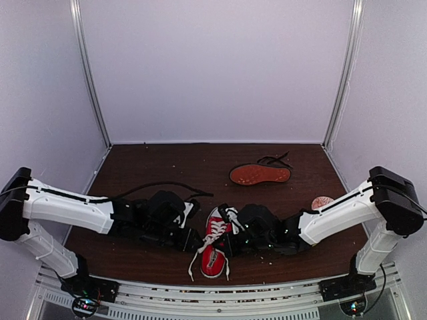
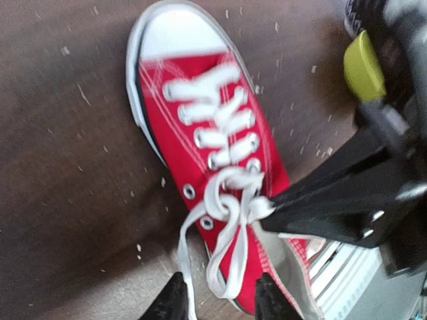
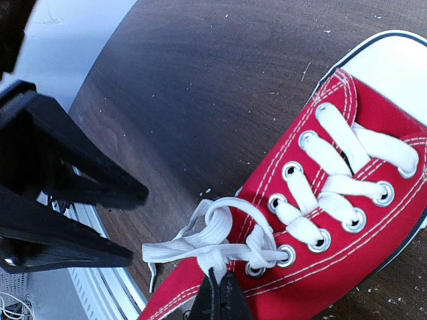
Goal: Tie the shoes
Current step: Cross the half-tied shoelace with the shoelace loop.
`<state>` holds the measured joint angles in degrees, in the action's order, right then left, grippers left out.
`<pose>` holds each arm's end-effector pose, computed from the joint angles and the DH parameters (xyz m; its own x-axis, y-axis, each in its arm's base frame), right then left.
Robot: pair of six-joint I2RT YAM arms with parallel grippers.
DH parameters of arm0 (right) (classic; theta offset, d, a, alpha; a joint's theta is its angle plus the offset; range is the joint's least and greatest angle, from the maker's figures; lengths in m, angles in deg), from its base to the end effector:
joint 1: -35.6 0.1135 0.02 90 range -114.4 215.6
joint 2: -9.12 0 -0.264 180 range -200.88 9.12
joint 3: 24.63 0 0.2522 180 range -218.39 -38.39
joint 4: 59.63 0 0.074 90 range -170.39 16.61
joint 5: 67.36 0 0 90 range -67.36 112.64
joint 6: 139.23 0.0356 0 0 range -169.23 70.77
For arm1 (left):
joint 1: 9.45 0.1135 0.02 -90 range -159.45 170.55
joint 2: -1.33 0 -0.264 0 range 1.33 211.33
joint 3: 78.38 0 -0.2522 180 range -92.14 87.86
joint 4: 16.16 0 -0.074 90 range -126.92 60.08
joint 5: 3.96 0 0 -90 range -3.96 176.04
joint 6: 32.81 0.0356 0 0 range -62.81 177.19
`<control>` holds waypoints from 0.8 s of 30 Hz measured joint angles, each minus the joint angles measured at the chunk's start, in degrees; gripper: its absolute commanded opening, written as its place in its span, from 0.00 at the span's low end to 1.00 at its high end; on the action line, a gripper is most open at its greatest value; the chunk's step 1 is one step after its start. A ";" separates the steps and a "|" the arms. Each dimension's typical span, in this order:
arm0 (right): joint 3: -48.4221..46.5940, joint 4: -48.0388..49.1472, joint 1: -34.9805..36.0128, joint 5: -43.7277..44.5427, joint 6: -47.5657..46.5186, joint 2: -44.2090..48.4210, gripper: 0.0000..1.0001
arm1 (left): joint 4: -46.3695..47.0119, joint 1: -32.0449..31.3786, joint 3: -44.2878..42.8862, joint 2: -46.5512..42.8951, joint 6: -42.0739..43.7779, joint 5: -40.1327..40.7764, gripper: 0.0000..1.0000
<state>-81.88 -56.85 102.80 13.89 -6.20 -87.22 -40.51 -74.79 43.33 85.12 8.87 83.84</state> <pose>0.1240 0.3090 0.1522 -0.8219 -0.2148 -0.5276 -0.5442 0.5699 0.6157 0.1196 -0.2639 0.1836 -0.8980 0.1673 -0.4069 0.3726 0.7811 -0.5011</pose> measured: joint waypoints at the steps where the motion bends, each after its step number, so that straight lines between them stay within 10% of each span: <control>1: 0.11 0.11 0.00 0.00 0.13 0.00 0.00 | -0.35 0.44 -0.33 -0.96 0.28 0.37 0.41; 24: 1.86 2.23 0.00 -0.04 0.92 0.00 0.00 | -1.09 6.03 -11.19 10.45 4.98 -4.92 0.22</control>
<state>-80.02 -54.62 102.80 13.85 -5.29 -87.22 -41.60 -68.75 32.14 95.57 13.86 78.93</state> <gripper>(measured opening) 0.009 0.242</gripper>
